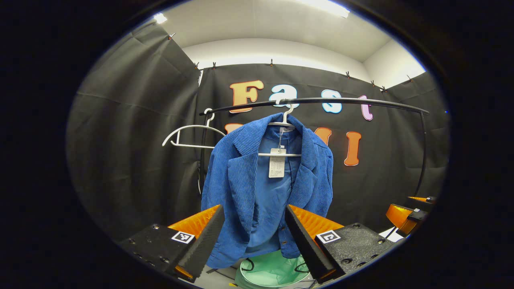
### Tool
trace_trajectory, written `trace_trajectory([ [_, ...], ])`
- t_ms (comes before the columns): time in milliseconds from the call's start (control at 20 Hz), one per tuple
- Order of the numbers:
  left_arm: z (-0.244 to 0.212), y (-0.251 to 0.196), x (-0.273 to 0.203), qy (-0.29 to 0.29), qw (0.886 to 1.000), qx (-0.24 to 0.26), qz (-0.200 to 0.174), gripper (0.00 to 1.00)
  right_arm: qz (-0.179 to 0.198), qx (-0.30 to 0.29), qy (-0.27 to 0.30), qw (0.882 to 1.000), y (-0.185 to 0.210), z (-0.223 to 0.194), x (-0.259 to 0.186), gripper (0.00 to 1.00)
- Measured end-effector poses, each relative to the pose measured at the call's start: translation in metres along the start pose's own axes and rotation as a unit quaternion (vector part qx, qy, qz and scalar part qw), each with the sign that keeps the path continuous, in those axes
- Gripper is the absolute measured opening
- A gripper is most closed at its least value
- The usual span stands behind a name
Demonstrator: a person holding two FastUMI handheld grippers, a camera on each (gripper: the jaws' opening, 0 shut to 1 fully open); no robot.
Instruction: Grasp the clothes on the hanger with both hands and then place them into the laundry hamper below.
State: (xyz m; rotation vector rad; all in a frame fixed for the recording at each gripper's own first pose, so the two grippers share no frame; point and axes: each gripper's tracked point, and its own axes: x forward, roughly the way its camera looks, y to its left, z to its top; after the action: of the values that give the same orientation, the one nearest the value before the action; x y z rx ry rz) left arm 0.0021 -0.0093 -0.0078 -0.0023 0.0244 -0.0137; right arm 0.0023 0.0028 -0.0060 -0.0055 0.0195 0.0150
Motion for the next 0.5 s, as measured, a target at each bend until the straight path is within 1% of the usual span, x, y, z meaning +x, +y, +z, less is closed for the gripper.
trace_trajectory([
  [150, -0.005, -0.003, -0.002, 0.007, 1.0, -0.003, 0.005, 0.93, 0.008, 0.001, 0.002, 1.0, -0.003, -0.002, 0.002, 0.98],
  [200, -0.006, -0.004, -0.003, 0.008, 1.0, -0.004, 0.007, 0.95, 0.011, 0.001, 0.001, 1.0, -0.003, -0.003, 0.004, 0.98],
  [250, -0.006, -0.005, -0.003, 0.01, 1.0, -0.004, 0.011, 0.95, 0.015, 0.002, 0.001, 1.0, -0.002, -0.003, 0.006, 0.98],
  [300, -0.008, -0.004, -0.003, 0.012, 1.0, -0.005, 0.014, 0.93, 0.02, 0.003, 0.001, 1.0, -0.001, -0.003, 0.007, 0.98],
  [350, -0.01, -0.004, -0.003, 0.015, 1.0, -0.006, 0.017, 0.95, 0.028, 0.003, 0.001, 1.0, 0.004, -0.004, 0.009, 0.98],
  [450, -0.015, -0.006, -0.005, 0.02, 1.0, -0.009, 0.021, 0.95, 0.046, 0.0, -0.001, 0.999, 0.012, -0.001, 0.016, 0.98],
  [500, -0.017, -0.005, -0.006, 0.023, 0.999, -0.012, 0.021, 0.93, 0.055, -0.003, -0.006, 0.998, 0.019, 0.002, 0.021, 0.98],
])
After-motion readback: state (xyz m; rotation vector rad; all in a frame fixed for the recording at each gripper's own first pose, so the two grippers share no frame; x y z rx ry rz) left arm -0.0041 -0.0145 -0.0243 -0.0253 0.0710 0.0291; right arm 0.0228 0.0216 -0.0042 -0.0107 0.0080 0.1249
